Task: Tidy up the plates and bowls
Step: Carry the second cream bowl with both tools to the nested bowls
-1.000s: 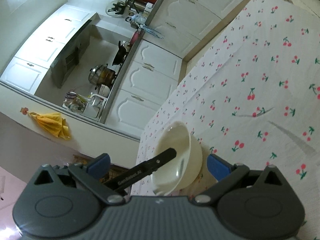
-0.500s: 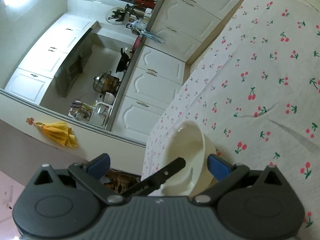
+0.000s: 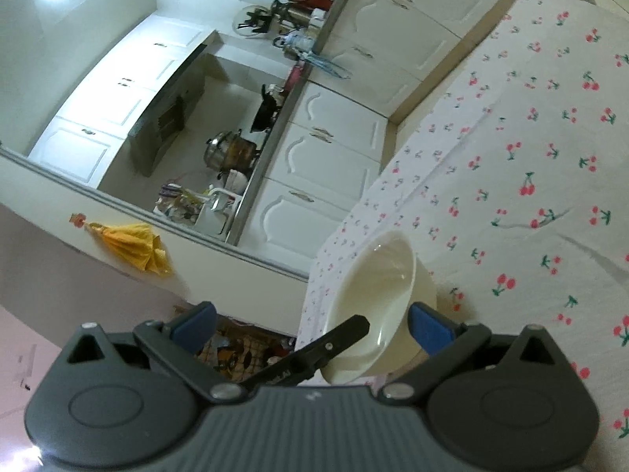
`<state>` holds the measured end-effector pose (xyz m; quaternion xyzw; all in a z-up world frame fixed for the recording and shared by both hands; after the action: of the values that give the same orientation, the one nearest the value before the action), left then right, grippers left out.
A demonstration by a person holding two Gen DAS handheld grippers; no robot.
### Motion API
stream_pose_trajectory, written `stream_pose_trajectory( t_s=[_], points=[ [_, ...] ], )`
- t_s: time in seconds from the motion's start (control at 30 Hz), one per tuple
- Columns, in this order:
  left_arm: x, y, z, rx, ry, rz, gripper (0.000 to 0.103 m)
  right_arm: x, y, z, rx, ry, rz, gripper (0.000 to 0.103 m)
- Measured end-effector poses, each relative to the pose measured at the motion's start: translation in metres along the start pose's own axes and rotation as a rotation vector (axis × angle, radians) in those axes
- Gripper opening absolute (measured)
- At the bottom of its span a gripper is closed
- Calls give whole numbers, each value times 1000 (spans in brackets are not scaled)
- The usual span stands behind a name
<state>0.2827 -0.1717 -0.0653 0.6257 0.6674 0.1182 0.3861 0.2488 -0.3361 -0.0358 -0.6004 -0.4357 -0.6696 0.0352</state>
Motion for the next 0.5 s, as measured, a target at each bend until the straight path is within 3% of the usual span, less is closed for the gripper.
stream_pose_trajectory(
  t_s=[0.5],
  points=[
    [12, -11, -66, -72, -24, -50, 17, 36, -4, -9, 58, 138, -110, 103]
  ],
)
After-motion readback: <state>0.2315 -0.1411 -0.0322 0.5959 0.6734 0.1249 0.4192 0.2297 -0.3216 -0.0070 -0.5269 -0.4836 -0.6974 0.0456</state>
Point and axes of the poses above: each gripper's, at about its wrist camera, not at the fingertips, and z roughly the way its jaws point, x to its left, y to its top, the point moved 2 cm from there along z, roughly the way its jaws point, and after that the axes turned 11 degrees about -z, right-handed, at the moved point
